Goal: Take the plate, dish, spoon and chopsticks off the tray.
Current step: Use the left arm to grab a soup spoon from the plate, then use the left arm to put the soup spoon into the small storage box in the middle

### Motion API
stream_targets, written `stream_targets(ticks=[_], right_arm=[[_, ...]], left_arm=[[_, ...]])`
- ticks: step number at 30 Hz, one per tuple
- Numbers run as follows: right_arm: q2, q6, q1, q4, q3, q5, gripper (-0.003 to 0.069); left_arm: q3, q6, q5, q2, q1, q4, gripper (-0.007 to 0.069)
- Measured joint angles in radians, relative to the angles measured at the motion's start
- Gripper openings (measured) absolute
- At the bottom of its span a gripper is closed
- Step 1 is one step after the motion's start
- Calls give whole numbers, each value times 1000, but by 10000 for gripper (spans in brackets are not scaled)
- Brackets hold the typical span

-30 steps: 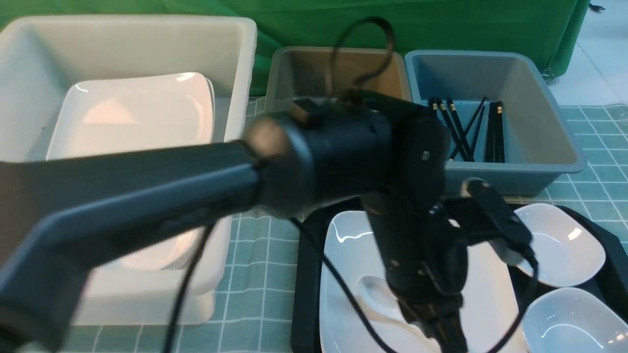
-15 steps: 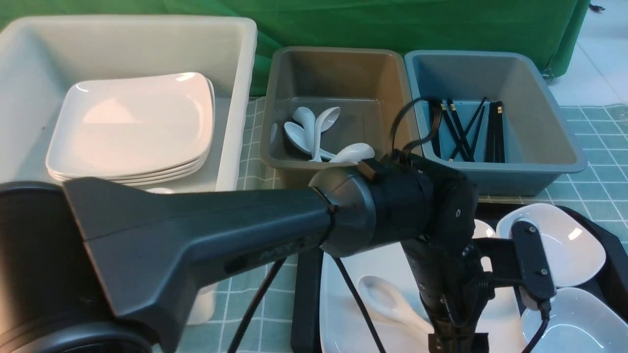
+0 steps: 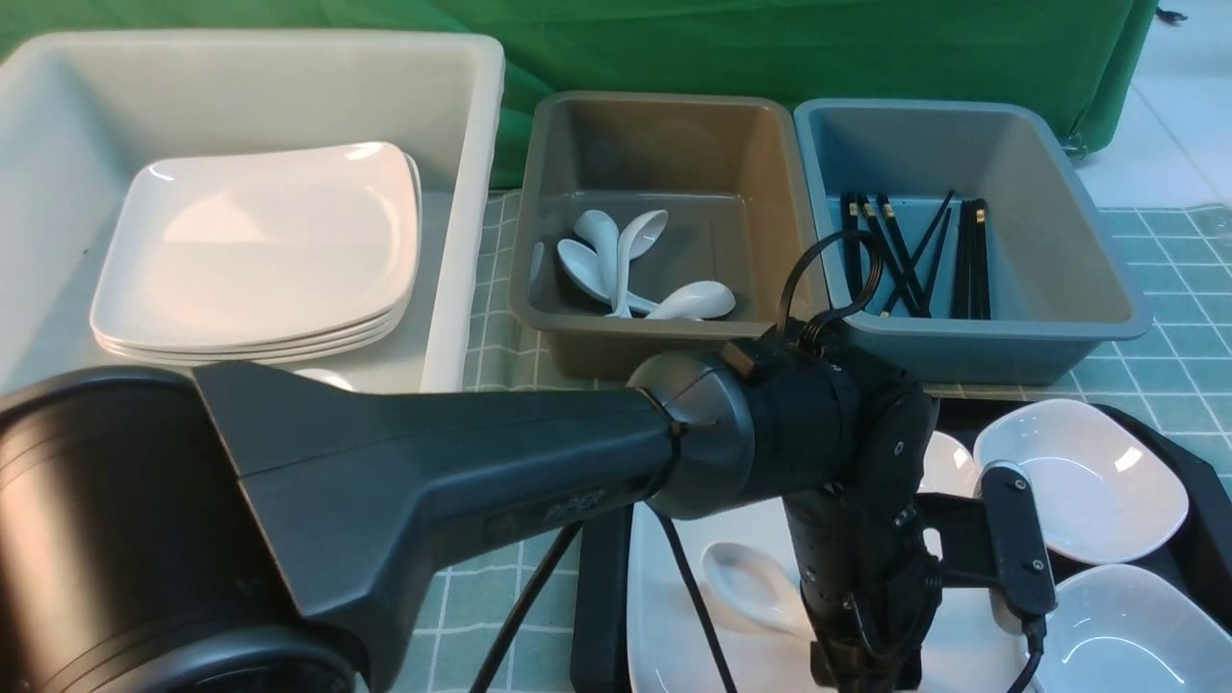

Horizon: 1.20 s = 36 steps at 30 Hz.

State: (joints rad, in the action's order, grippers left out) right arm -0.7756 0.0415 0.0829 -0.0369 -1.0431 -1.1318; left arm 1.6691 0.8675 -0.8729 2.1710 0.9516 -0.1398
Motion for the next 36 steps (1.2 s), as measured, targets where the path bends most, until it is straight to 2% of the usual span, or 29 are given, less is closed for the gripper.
stream_targets(ticks=[1, 2, 3, 5, 14, 19, 22, 23, 28, 31, 34, 36], right_arm=[[0, 2, 0, 0, 0, 0, 22], [0, 2, 0, 0, 0, 0, 22], [0, 4, 0, 0, 0, 0, 22], [0, 4, 0, 0, 0, 0, 22], [0, 5, 0, 0, 0, 1, 22], [0, 5, 0, 30, 0, 2, 22], [0, 5, 0, 65, 0, 2, 24], [0, 6, 0, 78, 0, 2, 25], [0, 7, 0, 95, 0, 6, 25], [0, 7, 0, 101, 0, 15, 25], [0, 7, 0, 103, 0, 27, 27], [0, 7, 0, 103, 0, 45, 27]], left_arm=[[0, -18, -20, -5, 0, 8, 158], [0, -20, -20, -5, 0, 9, 144], [0, -43, -41, -17, 0, 20, 60], [2, -75, -48, -38, 0, 35, 34], [149, -271, -66, -145, -26, 133, 33], [283, -333, -24, -150, -124, 140, 33], [331, -347, 109, -150, -218, 119, 33], [339, -347, 214, -149, -269, 98, 33], [340, -352, 474, -117, -389, 12, 33], [340, -354, 547, -80, -440, -39, 37], [340, -359, 554, -54, -465, -75, 52], [340, -372, 553, -33, -478, -86, 120]])
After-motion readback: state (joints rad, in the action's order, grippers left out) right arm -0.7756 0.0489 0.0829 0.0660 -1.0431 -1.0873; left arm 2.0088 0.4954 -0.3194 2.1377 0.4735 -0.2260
